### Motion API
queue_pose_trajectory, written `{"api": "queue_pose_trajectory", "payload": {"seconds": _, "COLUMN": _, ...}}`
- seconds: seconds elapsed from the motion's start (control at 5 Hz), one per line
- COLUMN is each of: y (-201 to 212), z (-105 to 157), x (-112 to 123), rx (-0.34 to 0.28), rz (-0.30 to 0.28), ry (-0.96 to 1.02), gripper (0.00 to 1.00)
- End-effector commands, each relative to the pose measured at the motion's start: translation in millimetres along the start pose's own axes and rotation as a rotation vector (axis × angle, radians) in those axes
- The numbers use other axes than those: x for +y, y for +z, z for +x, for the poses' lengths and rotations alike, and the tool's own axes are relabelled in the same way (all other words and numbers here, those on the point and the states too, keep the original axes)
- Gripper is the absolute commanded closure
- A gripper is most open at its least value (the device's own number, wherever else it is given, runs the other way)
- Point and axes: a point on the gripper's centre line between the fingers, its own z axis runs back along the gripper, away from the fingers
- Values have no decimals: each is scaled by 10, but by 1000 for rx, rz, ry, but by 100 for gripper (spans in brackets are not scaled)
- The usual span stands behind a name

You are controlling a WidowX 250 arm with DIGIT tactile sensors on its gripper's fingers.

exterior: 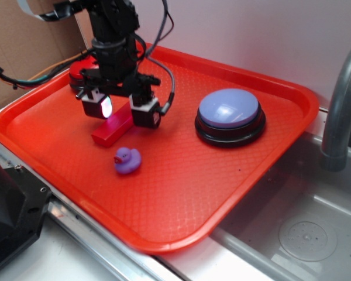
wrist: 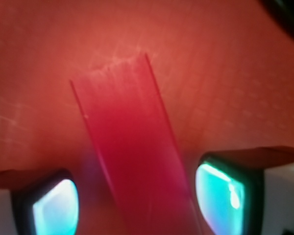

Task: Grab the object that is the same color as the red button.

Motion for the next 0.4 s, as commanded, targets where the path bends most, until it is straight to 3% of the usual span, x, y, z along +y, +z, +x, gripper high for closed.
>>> {"api": "queue_pose_trajectory", "payload": {"seconds": 0.0, "y": -20, "z": -1, "x": 131, "rx": -8, "rz": -23, "ry": -42, "gripper": 100}}
{"api": "queue_pose_trajectory", "payload": {"seconds": 0.2, "y": 400, "z": -21, "x": 38, "rx": -69, "rz": -63, "ry": -162, "gripper": 100}}
